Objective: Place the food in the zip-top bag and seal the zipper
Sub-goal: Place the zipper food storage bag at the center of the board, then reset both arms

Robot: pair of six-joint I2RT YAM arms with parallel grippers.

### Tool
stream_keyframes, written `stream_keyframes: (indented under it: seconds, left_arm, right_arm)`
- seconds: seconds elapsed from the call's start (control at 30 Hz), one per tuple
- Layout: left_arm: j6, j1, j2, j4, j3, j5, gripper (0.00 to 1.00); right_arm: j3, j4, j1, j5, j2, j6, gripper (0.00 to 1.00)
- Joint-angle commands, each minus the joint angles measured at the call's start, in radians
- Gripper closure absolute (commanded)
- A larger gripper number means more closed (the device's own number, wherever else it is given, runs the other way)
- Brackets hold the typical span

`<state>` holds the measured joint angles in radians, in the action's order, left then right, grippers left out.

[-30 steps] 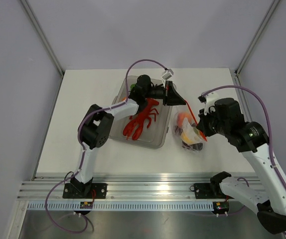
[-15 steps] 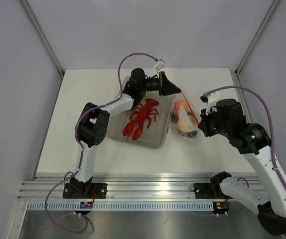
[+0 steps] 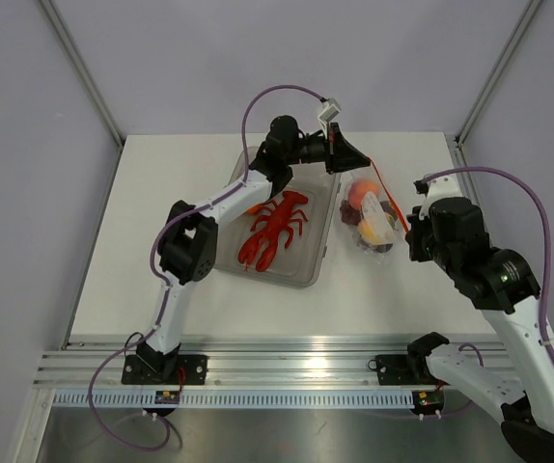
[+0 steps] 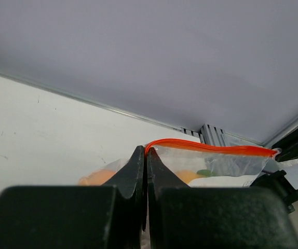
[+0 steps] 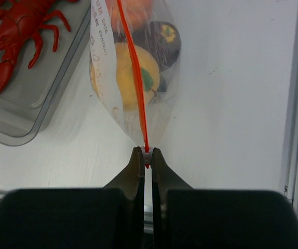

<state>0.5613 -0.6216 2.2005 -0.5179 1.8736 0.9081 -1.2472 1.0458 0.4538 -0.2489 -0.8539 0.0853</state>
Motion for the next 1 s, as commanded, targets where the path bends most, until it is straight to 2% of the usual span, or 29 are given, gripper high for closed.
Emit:
stream_keyframes:
  seconds: [0.0, 0.13, 0.17, 0.2, 0.23, 0.27, 0.3, 0.33, 0.4, 0.5, 0.53, 0.63, 0.67, 0.7, 0.87, 0.97]
  left_arm:
    - [-0.037, -0.018, 0.053, 0.027, 0.181, -0.043, 1.0]
    - [-0.049, -0.04, 0.162, 0.129, 0.399, -0.067, 1.0]
    - [-0.044, -0.046, 0.204, 0.143, 0.439, -0.078, 0.96]
    - [-0.041, -0.046, 0.22, 0.157, 0.478, -0.09, 0.82]
    - [-0.037, -0.044, 0.226, 0.174, 0.508, -0.122, 0.32]
    - [-0.037, -0.038, 0.225, 0.174, 0.5, -0.133, 0.14]
    - [-0.037, -0.032, 0.197, 0.173, 0.483, -0.143, 0.01]
    - [-0.038, -0.026, 0.171, 0.161, 0.423, -0.161, 0.01]
    - [-0.041, 0.006, 0.084, 0.15, 0.365, -0.173, 0.01]
    - [-0.076, 0.051, -0.023, 0.186, 0.248, -0.204, 0.01]
    - [-0.087, 0.062, -0.101, 0.206, 0.213, -0.234, 0.01]
    - [-0.153, 0.092, -0.275, 0.29, 0.083, -0.306, 0.01]
    - [-0.202, 0.098, -0.313, 0.321, 0.047, -0.328, 0.01]
    - [-0.228, 0.099, -0.35, 0.349, -0.009, -0.377, 0.01]
    - [-0.316, 0.099, -0.606, 0.455, -0.243, -0.491, 0.01]
    - [-0.339, 0.099, -0.733, 0.499, -0.413, -0.613, 0.01]
  right_arm:
    - [-0.057, -0.01, 0.006, -0.144, 0.045, 0.031, 1.0]
    - [-0.037, -0.032, 0.008, -0.187, 0.052, 0.024, 1.0]
    - [-0.031, -0.039, 0.008, -0.175, 0.05, 0.022, 1.0]
    - [-0.005, -0.053, 0.006, -0.137, 0.05, 0.022, 1.0]
    - [0.009, -0.065, 0.008, -0.107, 0.047, 0.019, 1.0]
    - [0.02, -0.076, 0.006, -0.061, 0.041, 0.022, 0.96]
    - [0.041, -0.081, 0.008, 0.045, 0.015, 0.027, 0.91]
    - [0.052, -0.087, 0.006, 0.103, 0.0, 0.037, 0.67]
    - [0.074, -0.09, 0.006, 0.168, -0.048, 0.054, 0.45]
    - [0.078, -0.107, 0.008, 0.12, -0.068, 0.073, 0.34]
    - [0.077, -0.116, 0.006, 0.088, -0.066, 0.088, 0.29]
    - [0.06, -0.157, 0.006, -0.07, -0.028, 0.129, 0.14]
    - [0.054, -0.167, 0.006, -0.142, -0.008, 0.136, 0.04]
    - [0.052, -0.176, 0.006, -0.18, -0.001, 0.146, 0.01]
    - [0.006, -0.175, 0.005, -0.439, 0.003, 0.241, 0.0]
    - [-0.008, -0.17, 0.005, -0.504, -0.014, 0.292, 0.01]
